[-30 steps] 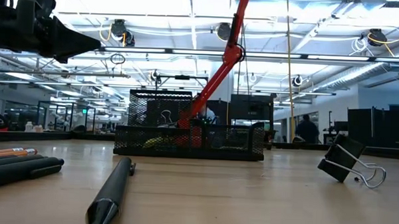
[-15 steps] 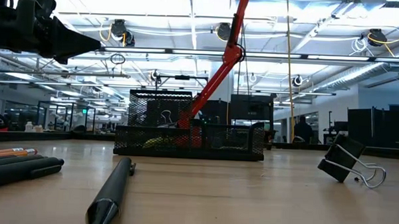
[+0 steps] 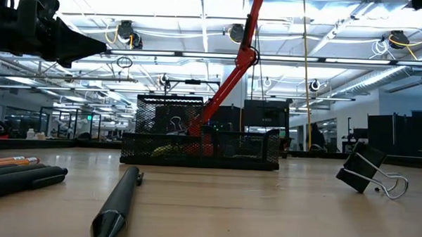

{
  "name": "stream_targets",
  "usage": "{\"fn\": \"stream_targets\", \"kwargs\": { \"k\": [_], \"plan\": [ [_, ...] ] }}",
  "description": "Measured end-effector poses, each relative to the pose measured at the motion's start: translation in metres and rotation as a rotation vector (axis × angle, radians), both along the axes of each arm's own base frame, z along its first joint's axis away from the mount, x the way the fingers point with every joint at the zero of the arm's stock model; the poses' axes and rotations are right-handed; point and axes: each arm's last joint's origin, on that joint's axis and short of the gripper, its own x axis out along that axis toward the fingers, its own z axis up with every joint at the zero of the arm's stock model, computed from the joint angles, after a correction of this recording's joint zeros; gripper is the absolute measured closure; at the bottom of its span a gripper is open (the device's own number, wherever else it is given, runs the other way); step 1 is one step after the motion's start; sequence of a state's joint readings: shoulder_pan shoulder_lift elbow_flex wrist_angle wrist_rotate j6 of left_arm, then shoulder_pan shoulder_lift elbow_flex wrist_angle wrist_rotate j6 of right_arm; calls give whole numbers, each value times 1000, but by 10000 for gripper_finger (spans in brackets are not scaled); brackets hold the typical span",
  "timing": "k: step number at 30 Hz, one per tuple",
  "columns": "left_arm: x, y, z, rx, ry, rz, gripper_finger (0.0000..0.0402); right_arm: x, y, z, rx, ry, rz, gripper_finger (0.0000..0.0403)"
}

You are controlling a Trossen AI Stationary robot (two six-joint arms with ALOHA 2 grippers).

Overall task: Pick and place office supplies into organizer
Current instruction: Put the black binder clip into the black mesh desk organizer

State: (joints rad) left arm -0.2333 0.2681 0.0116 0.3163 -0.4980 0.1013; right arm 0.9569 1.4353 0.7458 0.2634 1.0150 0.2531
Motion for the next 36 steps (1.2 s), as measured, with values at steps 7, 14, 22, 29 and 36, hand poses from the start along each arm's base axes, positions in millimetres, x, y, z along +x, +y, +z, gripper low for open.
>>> {"fn": "stream_targets", "kwargs": {
  "k": [7,14,22,29,36],
  "plan": [
    [0,0,0,19,3,1,360,17,-64,2,193,-190,421,286],
    [0,0,0,27,6,2,360,35,-122,-2,135,-96,323,303],
    [0,0,-3,21,35,1,360,14,-150,-5,240,110,7,297],
    [0,0,-4,9,41,1,360,3,-132,-11,407,183,21,261],
    [0,0,-3,-3,31,0,360,5,-112,-20,472,342,-12,203]
  ]
}}
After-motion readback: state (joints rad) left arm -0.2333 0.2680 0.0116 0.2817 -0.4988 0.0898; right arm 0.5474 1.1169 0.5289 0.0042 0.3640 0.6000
